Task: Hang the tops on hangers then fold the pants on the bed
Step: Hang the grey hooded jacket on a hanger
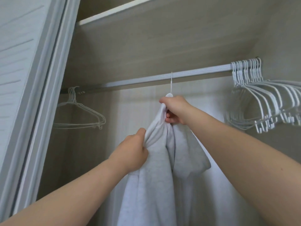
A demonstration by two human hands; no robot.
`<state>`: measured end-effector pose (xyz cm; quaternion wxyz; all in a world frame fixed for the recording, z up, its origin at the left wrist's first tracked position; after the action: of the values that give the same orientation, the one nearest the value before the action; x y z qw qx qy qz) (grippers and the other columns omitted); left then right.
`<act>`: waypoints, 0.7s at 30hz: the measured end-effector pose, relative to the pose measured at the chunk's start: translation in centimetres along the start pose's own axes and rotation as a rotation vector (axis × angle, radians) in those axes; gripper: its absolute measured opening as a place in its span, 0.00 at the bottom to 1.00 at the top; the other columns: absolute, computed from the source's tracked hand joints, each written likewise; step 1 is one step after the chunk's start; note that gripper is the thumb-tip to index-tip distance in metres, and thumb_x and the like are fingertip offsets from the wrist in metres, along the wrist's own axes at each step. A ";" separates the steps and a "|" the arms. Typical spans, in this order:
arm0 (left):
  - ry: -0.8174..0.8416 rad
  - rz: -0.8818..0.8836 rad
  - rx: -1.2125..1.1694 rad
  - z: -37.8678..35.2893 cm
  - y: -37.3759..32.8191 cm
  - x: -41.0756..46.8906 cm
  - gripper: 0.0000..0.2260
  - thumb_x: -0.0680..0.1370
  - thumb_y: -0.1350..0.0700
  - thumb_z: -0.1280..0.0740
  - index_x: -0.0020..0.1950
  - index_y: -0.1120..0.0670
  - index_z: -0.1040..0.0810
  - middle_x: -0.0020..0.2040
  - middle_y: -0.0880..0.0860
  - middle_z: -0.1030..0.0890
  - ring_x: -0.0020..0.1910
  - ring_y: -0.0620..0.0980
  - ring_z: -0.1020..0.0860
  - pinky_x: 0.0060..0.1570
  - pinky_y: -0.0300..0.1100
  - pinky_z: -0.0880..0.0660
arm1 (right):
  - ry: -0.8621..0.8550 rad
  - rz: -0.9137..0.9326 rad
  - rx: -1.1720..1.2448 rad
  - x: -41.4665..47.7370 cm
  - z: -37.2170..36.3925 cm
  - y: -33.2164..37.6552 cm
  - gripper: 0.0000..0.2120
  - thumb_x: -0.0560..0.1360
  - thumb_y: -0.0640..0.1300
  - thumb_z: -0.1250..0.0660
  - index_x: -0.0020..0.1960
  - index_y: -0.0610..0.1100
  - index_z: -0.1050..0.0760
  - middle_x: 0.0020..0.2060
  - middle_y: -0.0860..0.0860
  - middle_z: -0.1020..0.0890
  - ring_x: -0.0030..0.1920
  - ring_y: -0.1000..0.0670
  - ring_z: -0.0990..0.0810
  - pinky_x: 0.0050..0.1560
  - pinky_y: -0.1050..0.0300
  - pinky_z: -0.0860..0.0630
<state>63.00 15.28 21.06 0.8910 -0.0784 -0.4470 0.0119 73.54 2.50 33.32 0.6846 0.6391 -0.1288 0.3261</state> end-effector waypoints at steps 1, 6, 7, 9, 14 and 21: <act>0.008 0.004 -0.002 0.0 0.1 -0.3 0.09 0.76 0.60 0.39 0.47 0.52 0.39 0.39 0.52 0.29 0.41 0.60 0.28 0.37 0.46 0.35 | -0.055 0.048 -0.123 -0.3 0.1 0.5 0.10 0.73 0.46 0.32 0.40 0.42 0.30 0.20 0.48 0.28 0.17 0.50 0.29 0.23 0.59 0.26; 0.095 0.011 -0.020 -0.6 0.2 -2.1 0.10 0.76 0.60 0.38 0.50 0.52 0.39 0.44 0.56 0.26 0.44 0.62 0.25 0.39 0.47 0.31 | -0.063 0.125 -0.793 -3.5 -0.4 2.9 0.11 0.68 0.47 0.33 0.43 0.39 0.25 0.34 0.41 0.18 0.31 0.41 0.16 0.27 0.57 0.23; 0.109 0.010 -0.028 -0.7 0.2 -2.5 0.10 0.76 0.60 0.38 0.50 0.52 0.39 0.45 0.56 0.25 0.44 0.62 0.24 0.39 0.47 0.30 | -0.057 0.128 -0.859 -4.2 -0.6 3.0 0.09 0.69 0.45 0.35 0.42 0.39 0.24 0.33 0.42 0.18 0.30 0.41 0.16 0.26 0.57 0.23; 0.130 0.011 -0.044 -0.7 0.2 -3.2 0.09 0.76 0.60 0.38 0.51 0.52 0.38 0.46 0.56 0.24 0.44 0.61 0.24 0.39 0.47 0.30 | -0.094 0.141 -0.922 -5.3 -0.6 3.1 0.07 0.71 0.42 0.37 0.46 0.39 0.27 0.34 0.44 0.20 0.25 0.42 0.17 0.28 0.53 0.20; 0.165 0.005 -0.054 -0.3 0.7 -4.6 0.08 0.76 0.60 0.39 0.52 0.52 0.36 0.45 0.55 0.24 0.42 0.58 0.24 0.36 0.46 0.31 | -0.153 0.221 -0.969 -7.7 -0.9 2.5 0.18 0.76 0.42 0.38 0.64 0.38 0.34 0.54 0.43 0.21 0.35 0.43 0.19 0.40 0.49 0.18; 0.160 0.010 -0.012 1.5 1.8 -5.3 0.07 0.77 0.61 0.39 0.52 0.53 0.34 0.41 0.54 0.25 0.36 0.55 0.26 0.32 0.46 0.34 | -0.206 0.341 -0.933 -8.1 -1.6 3.2 0.06 0.77 0.36 0.41 0.43 0.41 0.37 0.53 0.42 0.27 0.33 0.49 0.32 0.28 0.57 0.42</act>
<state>58.69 16.77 17.41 0.9233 -0.0867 -0.3741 0.0074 65.15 1.70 30.78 0.8179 0.2640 -0.4300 0.2765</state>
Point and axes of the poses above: each hand's wrist, its own x-axis towards the middle knuckle, its own z-axis out of the back of the hand, y = z × x, the point moved 3 cm from there along x, towards the middle knuckle
